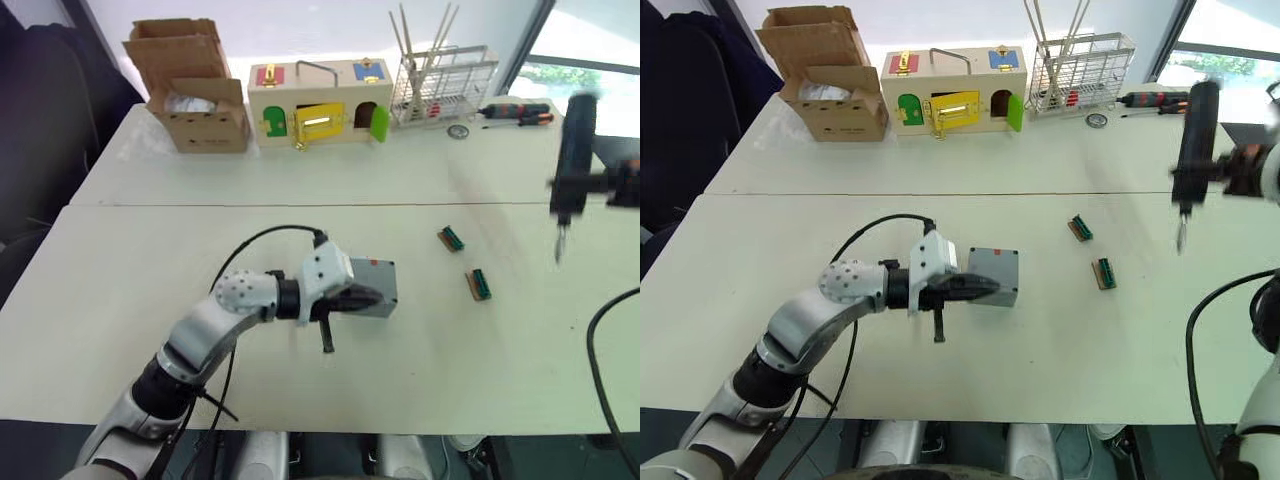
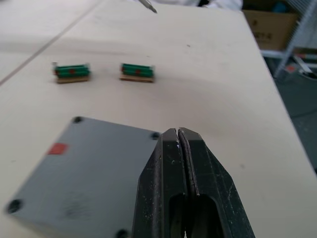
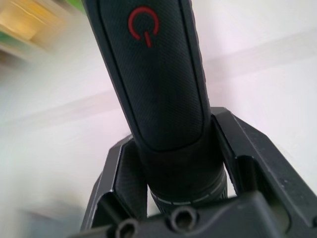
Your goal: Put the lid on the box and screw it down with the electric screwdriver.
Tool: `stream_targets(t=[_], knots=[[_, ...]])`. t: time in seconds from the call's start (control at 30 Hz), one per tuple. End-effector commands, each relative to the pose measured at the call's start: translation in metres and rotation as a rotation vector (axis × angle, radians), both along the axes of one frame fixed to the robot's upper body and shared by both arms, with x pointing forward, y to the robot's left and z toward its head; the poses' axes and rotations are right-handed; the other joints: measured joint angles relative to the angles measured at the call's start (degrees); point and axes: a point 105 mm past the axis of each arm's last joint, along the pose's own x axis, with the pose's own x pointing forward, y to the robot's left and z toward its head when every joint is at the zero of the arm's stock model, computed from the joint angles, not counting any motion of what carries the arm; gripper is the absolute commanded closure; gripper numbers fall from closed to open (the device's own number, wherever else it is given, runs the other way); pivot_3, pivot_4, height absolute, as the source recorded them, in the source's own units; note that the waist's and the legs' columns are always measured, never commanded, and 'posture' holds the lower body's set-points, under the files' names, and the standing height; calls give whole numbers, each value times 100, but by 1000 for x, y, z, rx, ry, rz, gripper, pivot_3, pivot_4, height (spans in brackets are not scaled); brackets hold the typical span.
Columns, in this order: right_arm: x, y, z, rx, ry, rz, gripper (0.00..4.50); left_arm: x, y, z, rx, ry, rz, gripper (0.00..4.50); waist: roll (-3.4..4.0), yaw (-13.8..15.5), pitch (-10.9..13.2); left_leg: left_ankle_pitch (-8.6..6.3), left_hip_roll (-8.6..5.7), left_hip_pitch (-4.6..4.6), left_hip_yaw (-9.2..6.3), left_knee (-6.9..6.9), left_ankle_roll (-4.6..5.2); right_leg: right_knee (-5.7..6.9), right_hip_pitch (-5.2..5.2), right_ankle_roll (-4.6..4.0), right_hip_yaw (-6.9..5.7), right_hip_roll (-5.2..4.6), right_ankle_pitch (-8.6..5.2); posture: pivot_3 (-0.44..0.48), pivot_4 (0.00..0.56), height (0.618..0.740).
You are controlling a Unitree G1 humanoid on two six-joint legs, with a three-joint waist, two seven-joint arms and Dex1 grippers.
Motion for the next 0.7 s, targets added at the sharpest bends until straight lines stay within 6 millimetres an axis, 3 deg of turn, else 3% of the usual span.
stream_targets(t=[0.03, 0.13, 0.23, 0.3, 0.5, 0.7], knots=[[-22, 30, 32, 202, -355, 59, 2741, 13, 6, 16, -60, -33, 29, 4500, -21, 0, -4, 0, -2, 1, 1, 1, 0, 0, 2, 1, 0, -2, 0, 0, 150, 728], [-39, 57, 13, 300, -519, 7, 2741, 23, 10, 18, -52, -37, 46, 4500, -35, -22, -7, 2, 8, 4, -4, 11, -3, 12, 10, 2, -3, -4, 2, 0, 150, 728], [-46, 105, -11, 337, -508, 78, 2741, 32, 12, 28, -60, -48, 54, 4500, -20, -11, -3, 4, -3, -1, 0, 10, -4, 46, -3, 3, 3, -12, 2, 0, 150, 728], [-48, 124, -22, 319, -528, 94, 2741, 35, 13, 31, -58, -50, 54, 4500, -19, -34, -2, 4, -12, -5, 1, 7, -4, 48, -10, 4, 5, -12, 0, 0, 150, 728], [-49, 153, -44, 263, -559, 100, 2741, 39, 9, 30, -49, -7, 41, 4500, -20, -49, -3, 4, -15, 1, 2, 6, -4, 48, -6, 5, 6, -9, -1, 0, 150, 728], [-52, 166, -58, 213, -549, 129, 2741, 31, 8, 4, 68, 34, -40, 4500, -21, -57, -2, 4, -14, 3, 0, 4, -5, 48, -7, 6, 6, -5, -3, 0, 150, 728]])
